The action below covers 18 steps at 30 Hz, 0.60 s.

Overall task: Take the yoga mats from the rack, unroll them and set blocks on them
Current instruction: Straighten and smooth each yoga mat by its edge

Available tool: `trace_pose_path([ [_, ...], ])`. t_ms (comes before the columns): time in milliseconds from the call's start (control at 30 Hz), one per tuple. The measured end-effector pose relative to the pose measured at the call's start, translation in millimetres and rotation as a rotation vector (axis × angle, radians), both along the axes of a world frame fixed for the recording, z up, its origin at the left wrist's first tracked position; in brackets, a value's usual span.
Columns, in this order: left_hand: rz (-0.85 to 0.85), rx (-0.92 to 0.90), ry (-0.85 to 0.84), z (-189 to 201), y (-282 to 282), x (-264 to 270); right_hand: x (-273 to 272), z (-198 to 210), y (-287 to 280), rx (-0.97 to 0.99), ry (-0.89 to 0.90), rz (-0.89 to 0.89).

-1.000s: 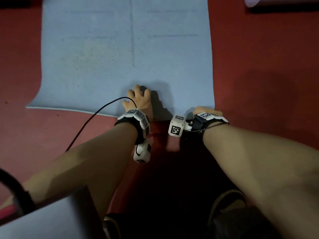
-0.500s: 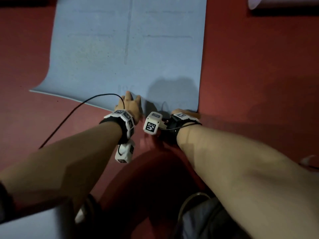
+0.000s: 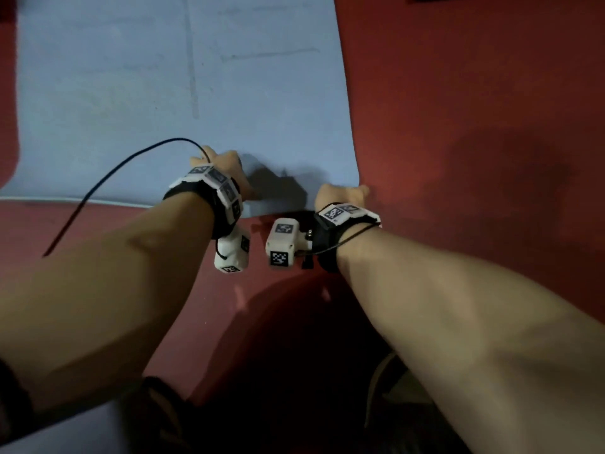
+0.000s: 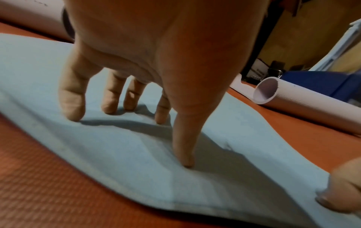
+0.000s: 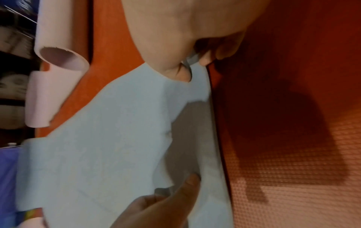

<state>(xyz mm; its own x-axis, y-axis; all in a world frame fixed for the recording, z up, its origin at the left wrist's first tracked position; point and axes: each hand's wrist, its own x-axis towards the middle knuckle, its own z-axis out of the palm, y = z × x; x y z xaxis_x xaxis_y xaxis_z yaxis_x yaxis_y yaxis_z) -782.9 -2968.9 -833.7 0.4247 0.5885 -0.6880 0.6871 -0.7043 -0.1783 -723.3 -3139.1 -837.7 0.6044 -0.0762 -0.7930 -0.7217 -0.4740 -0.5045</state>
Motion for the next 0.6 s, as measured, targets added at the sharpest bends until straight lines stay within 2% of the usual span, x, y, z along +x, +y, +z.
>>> trace_pose_path([
  [33, -0.020, 0.011, 0.032, 0.0, 0.6, -1.3, -1.8, -6.0, 2.6, 0.002, -0.009, -0.004],
  [67, -0.055, -0.006, -0.023, 1.1, 0.8, -2.8, 0.9, -15.2, 5.2, 0.014, -0.057, -0.067],
  [133, -0.117, -0.057, -0.031, 1.5, 1.4, -1.7, 6.7, -15.8, 8.4, 0.125, -0.071, -0.200],
  [200, -0.196, -0.079, -0.005, 1.1, 8.3, 1.3, 10.9, -8.7, 12.0, 0.261, -0.059, -0.249],
  [300, -0.134, -0.223, -0.127, 19.7, 8.1, 4.0, 16.2, 16.9, 18.8, 0.407, -0.036, -0.176],
  [433, 0.046, -0.423, -0.401, 50.0, 9.3, -1.8, 25.7, 43.4, 18.2, 0.622, -0.042, -0.096],
  [533, 0.057, -0.611, -0.401, 61.7, 22.6, -17.6, 32.9, 52.4, 19.2, 0.761, -0.030, -0.033],
  [600, -0.021, -0.612, -0.397, 65.6, 28.3, -26.8, 39.5, 54.2, 17.6, 0.772, -0.008, 0.023],
])
